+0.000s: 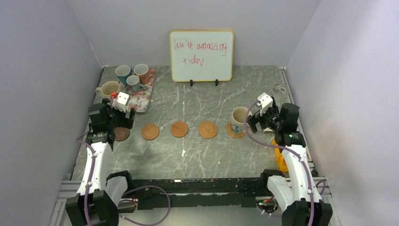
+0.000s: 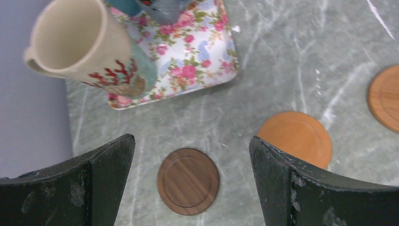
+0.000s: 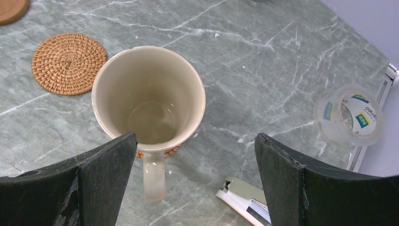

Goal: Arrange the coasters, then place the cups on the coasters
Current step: Pick up the cup from the tray.

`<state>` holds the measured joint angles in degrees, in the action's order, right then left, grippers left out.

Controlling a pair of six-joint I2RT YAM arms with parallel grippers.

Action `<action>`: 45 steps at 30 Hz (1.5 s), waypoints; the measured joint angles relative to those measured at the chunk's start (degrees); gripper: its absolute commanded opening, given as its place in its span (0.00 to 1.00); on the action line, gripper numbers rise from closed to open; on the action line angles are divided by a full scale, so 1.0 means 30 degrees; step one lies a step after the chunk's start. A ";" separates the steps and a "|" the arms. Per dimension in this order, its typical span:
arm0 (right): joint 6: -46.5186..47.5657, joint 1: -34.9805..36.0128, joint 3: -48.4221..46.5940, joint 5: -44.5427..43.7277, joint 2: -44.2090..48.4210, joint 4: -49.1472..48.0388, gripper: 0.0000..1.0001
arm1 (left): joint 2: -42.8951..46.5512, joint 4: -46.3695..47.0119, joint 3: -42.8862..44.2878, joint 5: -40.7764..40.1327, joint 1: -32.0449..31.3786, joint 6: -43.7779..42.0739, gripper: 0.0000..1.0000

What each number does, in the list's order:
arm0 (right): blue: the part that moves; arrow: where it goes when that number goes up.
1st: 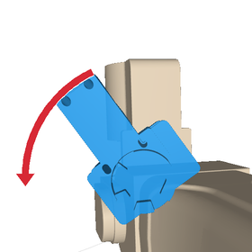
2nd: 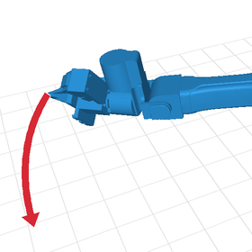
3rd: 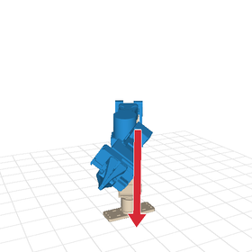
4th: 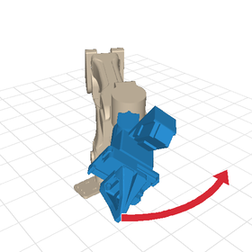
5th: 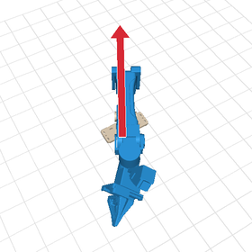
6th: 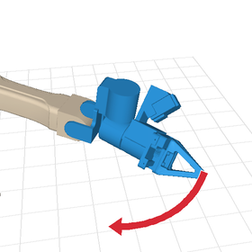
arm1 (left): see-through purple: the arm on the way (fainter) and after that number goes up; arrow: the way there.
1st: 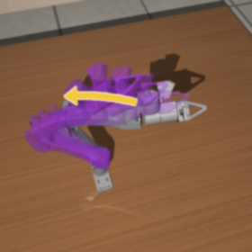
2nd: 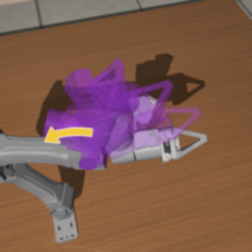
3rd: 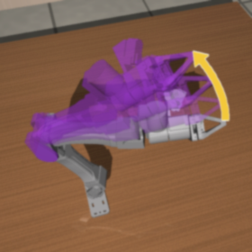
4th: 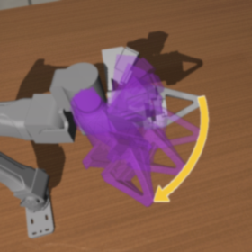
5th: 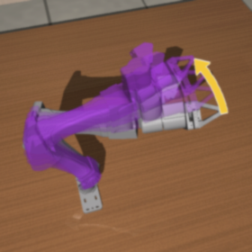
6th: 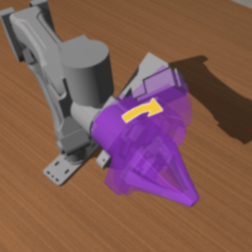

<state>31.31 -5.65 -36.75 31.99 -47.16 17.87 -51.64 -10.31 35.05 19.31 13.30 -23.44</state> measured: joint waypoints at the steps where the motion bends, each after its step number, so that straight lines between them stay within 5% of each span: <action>1: -0.0015 0.0000 0.0000 -0.0073 -0.0036 -0.0007 1.00 | -0.0386 0.0058 0.0379 -0.0015 0.0255 0.0015 0.96; 25: -0.0284 -0.0015 0.0175 -0.0634 -0.0539 -0.0546 1.00 | -0.8094 0.1188 0.5974 0.1960 0.4626 -0.0889 0.96; 45: -0.0299 -0.2193 0.0401 -0.0386 -0.0474 -0.0984 1.00 | -1.5395 -0.0867 1.4841 0.8976 0.6623 -0.3942 0.96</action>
<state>30.41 -12.23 -35.55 30.83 -48.58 14.92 -97.82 -12.91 79.57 46.24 33.17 -35.27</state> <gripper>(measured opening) 0.994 0.966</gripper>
